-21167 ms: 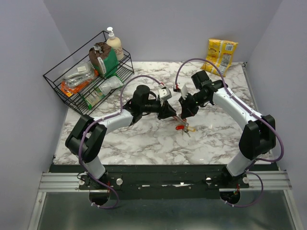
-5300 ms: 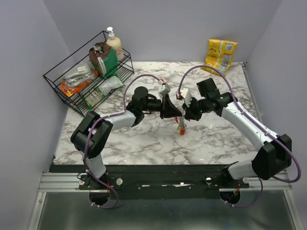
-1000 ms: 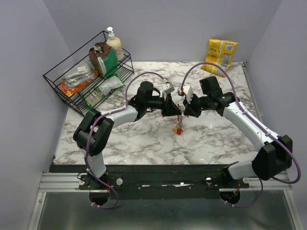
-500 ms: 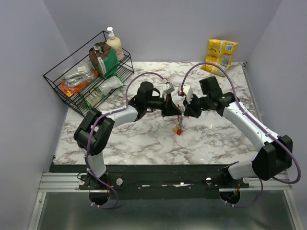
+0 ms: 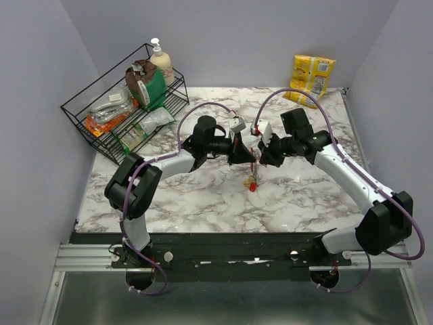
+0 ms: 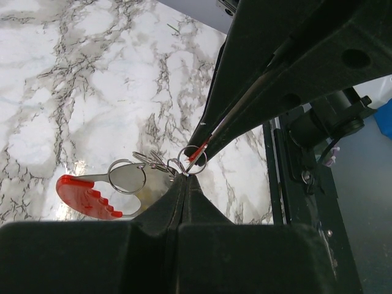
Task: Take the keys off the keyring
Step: Remove the key from the keyring.
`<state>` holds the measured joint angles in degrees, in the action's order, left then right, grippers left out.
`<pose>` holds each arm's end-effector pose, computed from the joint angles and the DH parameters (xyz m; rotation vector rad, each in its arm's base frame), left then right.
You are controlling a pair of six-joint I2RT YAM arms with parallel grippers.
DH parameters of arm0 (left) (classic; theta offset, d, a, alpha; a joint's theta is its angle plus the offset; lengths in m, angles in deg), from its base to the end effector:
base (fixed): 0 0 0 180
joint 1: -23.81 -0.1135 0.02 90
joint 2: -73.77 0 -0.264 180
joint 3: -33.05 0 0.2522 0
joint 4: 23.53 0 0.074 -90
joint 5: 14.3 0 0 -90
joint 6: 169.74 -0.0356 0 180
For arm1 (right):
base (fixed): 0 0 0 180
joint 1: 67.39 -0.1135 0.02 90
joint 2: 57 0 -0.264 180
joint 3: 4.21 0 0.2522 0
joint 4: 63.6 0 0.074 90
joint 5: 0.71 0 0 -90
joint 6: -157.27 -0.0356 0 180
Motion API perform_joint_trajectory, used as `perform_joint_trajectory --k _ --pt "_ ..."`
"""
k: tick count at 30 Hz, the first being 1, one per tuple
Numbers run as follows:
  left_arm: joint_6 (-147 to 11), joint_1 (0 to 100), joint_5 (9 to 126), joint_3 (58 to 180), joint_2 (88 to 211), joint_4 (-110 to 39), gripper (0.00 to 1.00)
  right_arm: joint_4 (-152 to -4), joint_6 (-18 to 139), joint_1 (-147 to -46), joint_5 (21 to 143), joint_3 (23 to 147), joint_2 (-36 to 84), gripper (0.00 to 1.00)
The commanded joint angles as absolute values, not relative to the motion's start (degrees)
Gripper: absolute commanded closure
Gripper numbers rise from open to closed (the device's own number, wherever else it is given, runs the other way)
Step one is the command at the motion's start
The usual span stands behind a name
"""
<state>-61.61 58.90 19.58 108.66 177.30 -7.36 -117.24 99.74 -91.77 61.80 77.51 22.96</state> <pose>0.3074 -0.2521 0.2330 1.0297 1.6529 -1.5025 0.2585 0.1352 0.2981 -1.3201 2.0130 0.5268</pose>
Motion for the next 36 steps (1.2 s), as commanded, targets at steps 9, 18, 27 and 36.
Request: perform_joint_trajectory --k 9,18,27,36 --pt "-52.85 57.65 12.77 105.09 176.34 6.46 1.0 -113.05 100.4 -88.4 65.47 76.35 21.92 0.94" --pt "-41.77 57.12 11.62 102.98 177.04 21.32 1.0 -115.24 102.6 -88.4 63.2 76.08 23.95 0.94" --pt "-42.29 57.12 12.85 102.71 177.4 20.72 1.0 -116.39 103.66 -88.49 62.39 75.73 22.8 0.93" --pt "-51.78 54.75 14.88 103.68 175.82 8.16 1.0 -111.82 99.89 -87.26 68.02 74.77 22.71 0.94"
